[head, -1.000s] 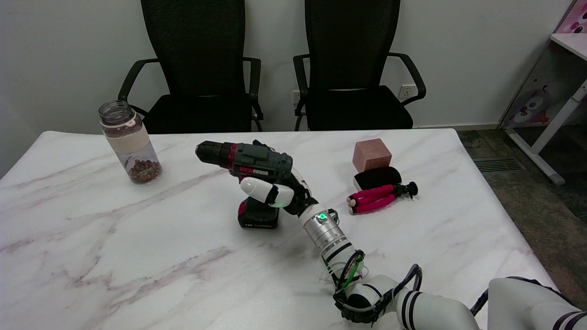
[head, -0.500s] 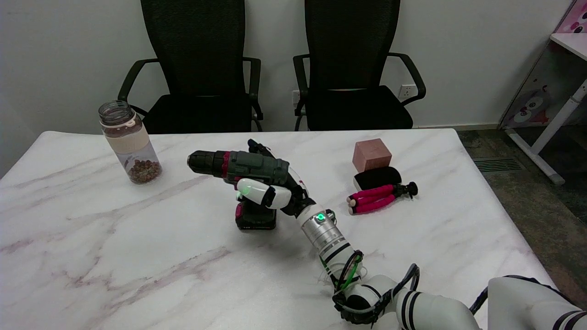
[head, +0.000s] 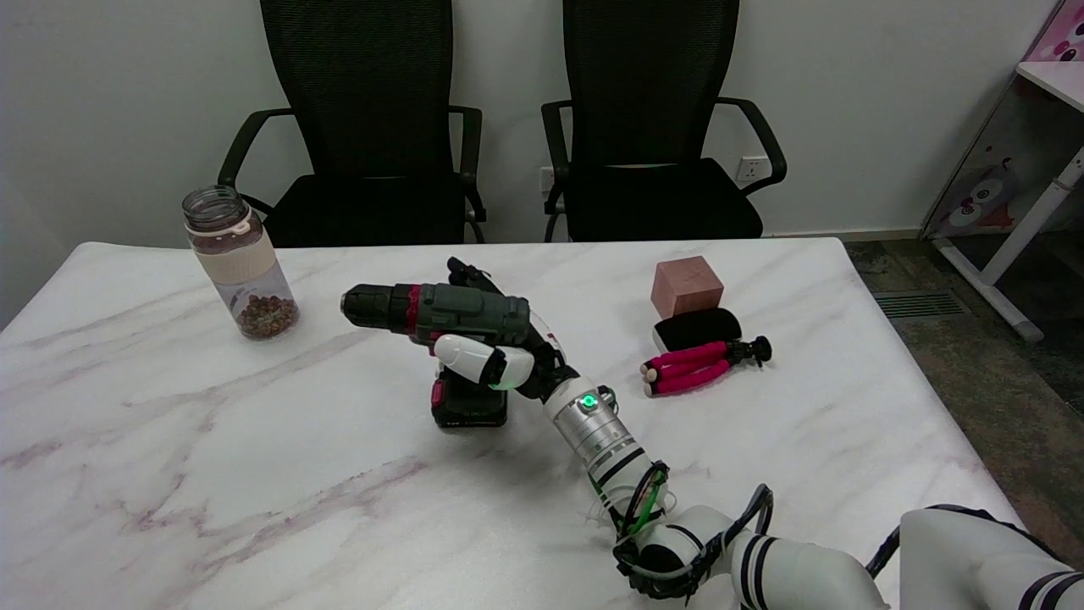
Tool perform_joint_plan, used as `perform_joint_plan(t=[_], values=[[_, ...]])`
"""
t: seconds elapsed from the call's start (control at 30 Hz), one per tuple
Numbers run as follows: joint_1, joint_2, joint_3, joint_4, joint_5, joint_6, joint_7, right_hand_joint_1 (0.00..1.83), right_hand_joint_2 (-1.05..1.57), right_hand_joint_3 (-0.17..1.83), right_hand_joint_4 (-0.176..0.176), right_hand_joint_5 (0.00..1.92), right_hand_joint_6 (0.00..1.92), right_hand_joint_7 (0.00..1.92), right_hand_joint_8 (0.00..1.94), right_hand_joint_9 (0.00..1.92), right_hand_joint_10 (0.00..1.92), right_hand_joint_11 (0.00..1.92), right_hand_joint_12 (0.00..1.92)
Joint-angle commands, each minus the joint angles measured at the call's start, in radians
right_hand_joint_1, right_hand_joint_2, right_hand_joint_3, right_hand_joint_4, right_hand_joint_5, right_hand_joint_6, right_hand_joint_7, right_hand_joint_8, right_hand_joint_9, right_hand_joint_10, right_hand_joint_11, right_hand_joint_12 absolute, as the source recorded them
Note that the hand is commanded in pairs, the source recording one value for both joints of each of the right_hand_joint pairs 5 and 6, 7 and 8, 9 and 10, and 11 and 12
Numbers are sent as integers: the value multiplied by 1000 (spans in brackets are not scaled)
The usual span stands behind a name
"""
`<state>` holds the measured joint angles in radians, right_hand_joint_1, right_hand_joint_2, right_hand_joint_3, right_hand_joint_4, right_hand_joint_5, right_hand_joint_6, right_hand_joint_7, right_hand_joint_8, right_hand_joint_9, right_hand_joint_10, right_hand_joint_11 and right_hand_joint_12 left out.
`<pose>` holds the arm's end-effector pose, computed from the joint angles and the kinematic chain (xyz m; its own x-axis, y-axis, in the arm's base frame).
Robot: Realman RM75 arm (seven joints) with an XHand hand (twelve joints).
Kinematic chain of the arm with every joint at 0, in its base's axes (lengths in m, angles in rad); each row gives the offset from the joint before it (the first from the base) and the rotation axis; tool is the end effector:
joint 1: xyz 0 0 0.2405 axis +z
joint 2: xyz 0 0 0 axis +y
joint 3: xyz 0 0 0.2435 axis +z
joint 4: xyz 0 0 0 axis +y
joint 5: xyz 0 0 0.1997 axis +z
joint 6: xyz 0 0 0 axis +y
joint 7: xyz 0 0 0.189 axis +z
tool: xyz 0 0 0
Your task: Pick up the power screwdriver.
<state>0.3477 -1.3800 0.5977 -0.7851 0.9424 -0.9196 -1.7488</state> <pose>-0.3132 -0.3908 0.1531 -0.1597 -0.2729 0.9487 -0.9689 -0.1405 -0.2035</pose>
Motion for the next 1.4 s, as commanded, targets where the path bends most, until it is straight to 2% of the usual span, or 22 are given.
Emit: perform_joint_plan(t=[0.03,0.23,0.33,0.37,0.43,0.5,0.73,0.8,1.0,1.07,1.17,1.27,1.37,1.4], values=[[24,4,-10,15,-27,55,38,966,101,979,14,81,81,81,81,1397,1397,1150,1150],[33,10,-12,15,-32,84,60,980,260,898,2,91,91,91,91,1384,1384,1275,1275],[39,12,-12,15,-37,96,65,990,335,920,13,157,157,157,157,1391,1391,1365,1365],[41,14,-12,14,-38,99,65,994,366,908,14,220,220,220,220,1399,1399,1376,1376],[45,17,-13,12,-42,107,65,1012,443,869,14,473,473,473,473,1408,1408,1390,1390],[50,18,-12,10,-55,111,65,1042,468,861,10,516,516,516,516,1413,1413,1403,1403],[67,21,-12,16,-64,113,57,1146,319,1066,-38,352,352,352,352,1513,1513,1515,1515],[70,21,-13,17,-65,116,57,1139,151,1121,-42,325,325,325,325,1506,1506,1577,1577],[74,21,-13,18,-67,125,55,1124,-59,831,-38,252,252,252,252,1482,1482,1639,1639],[77,21,-13,18,-67,127,55,1130,-68,802,-35,245,245,245,245,1480,1480,1651,1651],[84,19,-12,18,-86,129,54,1146,-46,770,-31,234,234,234,234,1479,1479,1671,1671],[90,17,-12,18,-91,133,54,1206,140,628,-33,247,247,247,247,1464,1464,1660,1660],[92,14,-12,18,-91,138,54,1268,357,792,-19,308,308,308,308,1482,1482,1681,1681],[93,13,-13,18,-91,139,54,1287,447,745,-13,358,358,358,358,1492,1492,1686,1686]])
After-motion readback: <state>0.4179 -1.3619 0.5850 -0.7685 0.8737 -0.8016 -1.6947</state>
